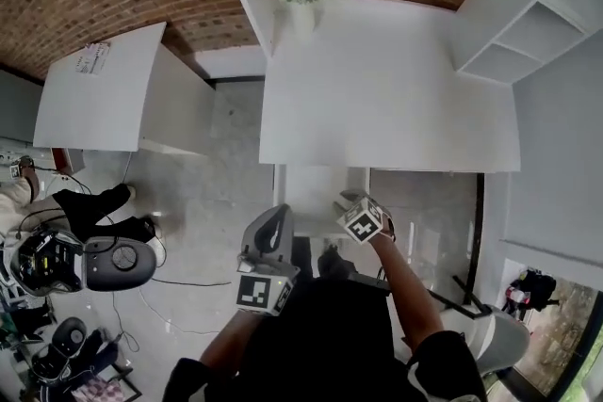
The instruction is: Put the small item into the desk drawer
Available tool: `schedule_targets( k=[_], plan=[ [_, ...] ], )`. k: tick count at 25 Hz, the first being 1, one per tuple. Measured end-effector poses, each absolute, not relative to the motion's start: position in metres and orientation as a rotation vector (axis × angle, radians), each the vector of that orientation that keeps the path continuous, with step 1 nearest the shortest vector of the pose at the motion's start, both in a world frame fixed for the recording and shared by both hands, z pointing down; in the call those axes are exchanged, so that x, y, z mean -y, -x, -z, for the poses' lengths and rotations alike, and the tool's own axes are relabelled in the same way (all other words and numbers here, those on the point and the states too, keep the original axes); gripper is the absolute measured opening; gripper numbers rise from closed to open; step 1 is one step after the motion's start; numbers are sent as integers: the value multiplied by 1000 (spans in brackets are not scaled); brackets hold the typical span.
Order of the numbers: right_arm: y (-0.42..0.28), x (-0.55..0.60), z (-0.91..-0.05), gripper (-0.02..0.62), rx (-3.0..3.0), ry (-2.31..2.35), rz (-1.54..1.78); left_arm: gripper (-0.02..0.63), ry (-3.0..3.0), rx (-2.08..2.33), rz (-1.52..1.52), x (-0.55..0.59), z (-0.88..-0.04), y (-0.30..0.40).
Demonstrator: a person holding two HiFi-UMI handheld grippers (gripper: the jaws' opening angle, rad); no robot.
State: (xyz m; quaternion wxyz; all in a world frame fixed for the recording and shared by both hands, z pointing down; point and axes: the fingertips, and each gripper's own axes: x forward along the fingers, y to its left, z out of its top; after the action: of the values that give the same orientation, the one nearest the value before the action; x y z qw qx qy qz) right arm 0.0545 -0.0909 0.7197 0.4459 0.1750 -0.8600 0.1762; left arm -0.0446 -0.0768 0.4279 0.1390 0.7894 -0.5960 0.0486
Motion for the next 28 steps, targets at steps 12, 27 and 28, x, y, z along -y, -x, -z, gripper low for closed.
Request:
schedule_targets(
  k=[12,27,28],
  plan=[
    [-86,87,-483,14,2634,-998,-389,23,-2306,1820,-52,27,-379,24],
    [-82,43,-383,14,2673,-1273,-286,23,-2382,1747,25,17,-352,54],
    [-80,41,-383,14,2674,-1272,-287,23,-2389,1737,26,16,-354,54]
  ],
)
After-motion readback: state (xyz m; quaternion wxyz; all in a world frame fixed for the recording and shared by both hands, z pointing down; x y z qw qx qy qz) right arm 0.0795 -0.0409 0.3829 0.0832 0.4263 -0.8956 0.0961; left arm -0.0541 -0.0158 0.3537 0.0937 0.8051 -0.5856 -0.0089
